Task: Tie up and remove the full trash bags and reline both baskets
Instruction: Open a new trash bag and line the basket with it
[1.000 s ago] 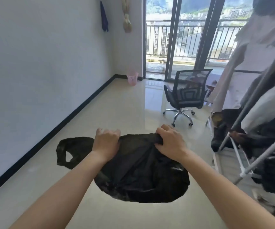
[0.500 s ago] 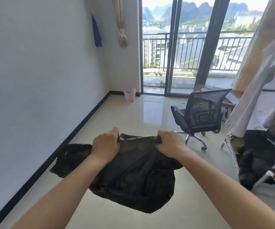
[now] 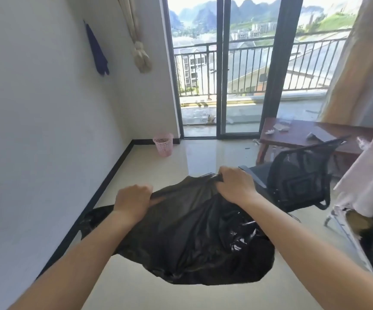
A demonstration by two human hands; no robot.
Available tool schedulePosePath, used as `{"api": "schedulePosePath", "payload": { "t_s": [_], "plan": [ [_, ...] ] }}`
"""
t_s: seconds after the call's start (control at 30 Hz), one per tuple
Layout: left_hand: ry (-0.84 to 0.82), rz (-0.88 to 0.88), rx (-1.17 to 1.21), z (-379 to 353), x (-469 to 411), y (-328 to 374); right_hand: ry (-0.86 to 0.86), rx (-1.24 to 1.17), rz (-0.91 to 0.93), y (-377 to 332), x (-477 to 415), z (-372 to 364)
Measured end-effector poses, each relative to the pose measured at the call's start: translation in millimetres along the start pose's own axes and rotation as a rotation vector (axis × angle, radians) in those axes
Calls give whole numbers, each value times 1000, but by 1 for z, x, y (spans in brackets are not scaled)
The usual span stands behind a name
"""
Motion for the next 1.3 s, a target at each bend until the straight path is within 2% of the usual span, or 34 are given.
{"api": "schedulePosePath", "payload": {
  "t_s": [0.07, 0.23, 0.37, 0.47, 0.67, 0.8, 0.9, 1.07, 1.23, 1.3],
  "plan": [
    [-12, 55, 39, -1, -58, -22, -10, 16, 33, -6, -67, -4],
    [85, 141, 150, -18, -176, -92, -71, 66, 137, -44, -219, -21],
    [118, 235, 158, -57, -278, -154, -73, 195, 236, -80, -341, -59],
    [85, 277, 151, -90, -359, -203, -151, 208, 255, -100, -433, -98],
    [-60, 286, 204, -136, -522, -293, -516, 169, 147, -126, -592, -148],
    [-131, 231, 222, -160, -629, -323, -642, 169, 14, -115, -676, -187],
    [-226, 173, 244, -193, -704, -327, -689, 247, -68, -96, -737, -219],
    [-446, 68, 334, -262, -830, -319, -744, 189, -184, -52, -864, -267],
    [-420, 146, 304, -297, -987, -325, -800, 29, -226, -26, -1020, -283],
    [-358, 189, 269, -301, -1047, -333, -781, 0, -213, -22, -1083, -283]
  ]
}}
Point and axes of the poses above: each hand's wrist, its own x-axis away from the middle knuckle, its own z-axis out of the back of the hand, y = z × x, the point moved 2 cm from there along -x, towards the middle knuckle, and after that the axes turned 4 degrees about z, right-handed, at the moved point
